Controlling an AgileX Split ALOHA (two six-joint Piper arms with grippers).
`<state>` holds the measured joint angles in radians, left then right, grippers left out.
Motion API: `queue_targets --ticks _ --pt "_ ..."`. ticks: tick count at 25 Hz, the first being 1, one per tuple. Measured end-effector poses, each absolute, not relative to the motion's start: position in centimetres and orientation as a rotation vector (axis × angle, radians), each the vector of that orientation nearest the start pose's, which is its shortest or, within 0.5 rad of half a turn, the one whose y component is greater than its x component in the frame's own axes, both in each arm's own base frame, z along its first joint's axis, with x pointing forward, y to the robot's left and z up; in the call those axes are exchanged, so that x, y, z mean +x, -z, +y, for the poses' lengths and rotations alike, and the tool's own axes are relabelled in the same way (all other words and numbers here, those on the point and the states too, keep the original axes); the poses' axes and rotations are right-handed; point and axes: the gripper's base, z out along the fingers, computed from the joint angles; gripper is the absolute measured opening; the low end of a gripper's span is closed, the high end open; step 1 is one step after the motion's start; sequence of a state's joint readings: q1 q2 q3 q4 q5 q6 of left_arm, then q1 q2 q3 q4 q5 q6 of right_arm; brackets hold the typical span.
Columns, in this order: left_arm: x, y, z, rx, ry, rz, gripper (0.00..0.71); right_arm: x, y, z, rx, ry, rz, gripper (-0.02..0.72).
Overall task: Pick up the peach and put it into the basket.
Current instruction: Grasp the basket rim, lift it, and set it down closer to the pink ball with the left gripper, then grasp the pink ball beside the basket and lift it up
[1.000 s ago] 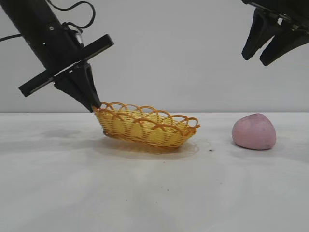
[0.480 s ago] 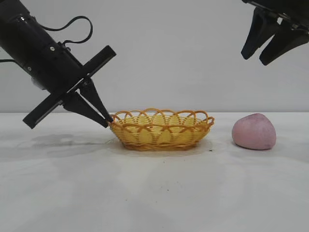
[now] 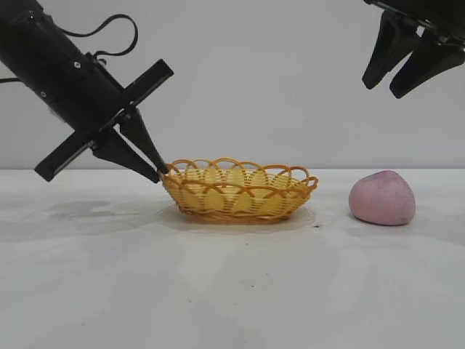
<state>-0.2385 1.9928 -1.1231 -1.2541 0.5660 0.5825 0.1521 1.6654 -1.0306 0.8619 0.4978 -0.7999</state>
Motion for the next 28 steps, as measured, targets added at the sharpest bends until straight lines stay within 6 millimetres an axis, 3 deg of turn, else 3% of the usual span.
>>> queue_targets --ticks 3,7,8,16,22,28 --pt "36.5 -13.9 -13.6 -0.252 0.979 2.648 0.313 33.5 -22.3 8.5 -0.351 -0.521 2.420 0.302" --pt "36.3 -14.2 -13.4 -0.155 0.923 2.666 0.317 33.4 -22.2 8.6 -0.376 -0.529 2.426 0.302" --pt "36.2 -14.3 -13.3 -0.110 0.896 2.671 0.360 33.3 -22.2 8.6 -0.383 -0.529 2.429 0.302" --pt "35.4 -17.2 -8.7 0.179 0.422 2.736 0.343 32.8 -21.1 8.2 -0.444 -0.476 2.544 0.302" --pt "34.2 -20.1 -7.1 0.245 0.206 2.739 0.343 32.8 -19.9 7.9 -0.443 -0.443 2.615 0.302" --pt "30.3 -23.8 -5.6 0.259 0.072 2.684 0.343 33.1 -20.0 7.8 -0.425 -0.417 2.588 0.302"
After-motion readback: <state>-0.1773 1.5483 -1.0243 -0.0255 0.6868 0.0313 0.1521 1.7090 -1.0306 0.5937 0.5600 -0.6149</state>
